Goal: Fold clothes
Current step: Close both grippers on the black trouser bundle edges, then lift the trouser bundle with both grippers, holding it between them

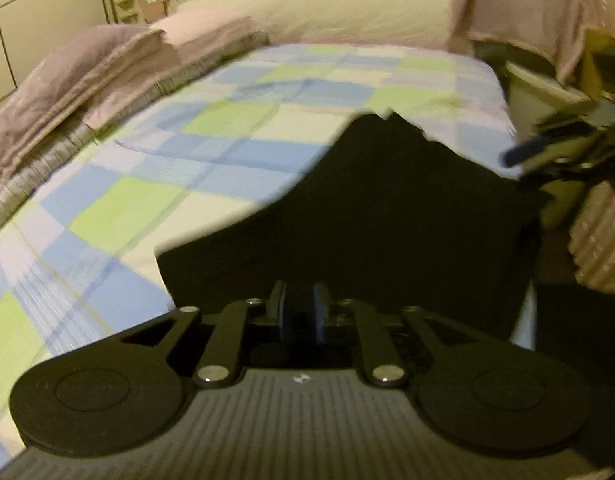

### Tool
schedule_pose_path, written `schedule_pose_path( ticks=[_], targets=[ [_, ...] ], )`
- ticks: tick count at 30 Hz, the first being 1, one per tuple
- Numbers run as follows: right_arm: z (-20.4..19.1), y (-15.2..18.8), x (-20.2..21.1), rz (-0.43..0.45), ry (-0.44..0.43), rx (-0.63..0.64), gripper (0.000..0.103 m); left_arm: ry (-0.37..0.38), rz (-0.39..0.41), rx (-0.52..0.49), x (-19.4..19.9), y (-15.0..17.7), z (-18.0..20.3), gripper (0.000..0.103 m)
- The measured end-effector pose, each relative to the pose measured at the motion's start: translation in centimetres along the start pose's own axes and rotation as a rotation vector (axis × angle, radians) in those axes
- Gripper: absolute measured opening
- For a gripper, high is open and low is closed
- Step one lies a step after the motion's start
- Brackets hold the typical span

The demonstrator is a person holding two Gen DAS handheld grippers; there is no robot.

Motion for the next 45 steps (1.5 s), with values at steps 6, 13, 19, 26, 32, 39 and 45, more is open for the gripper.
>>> schedule_pose_path(
  ticks=[6,13,19,26,32,39,45],
  targets=[
    [-3.6,4.7,-0.9,-0.136,0.013,0.191,0.048,-0.033,0.009,0.144,2.3,4.4,-0.9,0.015],
    [-4.6,1.3,0.3,-0.038,0.017,0.114,0.048,-0.028,0.142,0.123,5.9,3.0,2.2,0.014],
    [-7.7,2.6,-4.1,-0.134,-0.068,0.16,0.048,0.005,0.105,0.094,4.4,5.2,4.2,0.016],
    [-7.1,3.2,-0.8,-0.142,-0.023,0.233,0.049,-0.02,0.103,0.1,5.0,4.6,3.8,0.018],
    [-7.6,6.0,2.2,-0.131,0.15,0.543,0.081,-0.159,0.154,-0.018,8.5,5.6,4.5,0.042],
    [-8.1,9.8,-2.7,-0.237,0.293,0.981,0.081,-0.233,0.14,-0.262,9.4,6.8,8.8,0.065],
    [-7.0,8.6,-3.0,-0.263,0.273,1.001,0.043,-0.245,0.136,-0.418,7.5,6.8,12.6,0.071]
  ],
)
Point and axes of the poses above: each gripper's, at about its wrist camera, not at the fingertips, and x roughly against the way its jaws point, z to its right, y to its underside, the point moved 6 cm from there along -x, roughly the way its jaws point
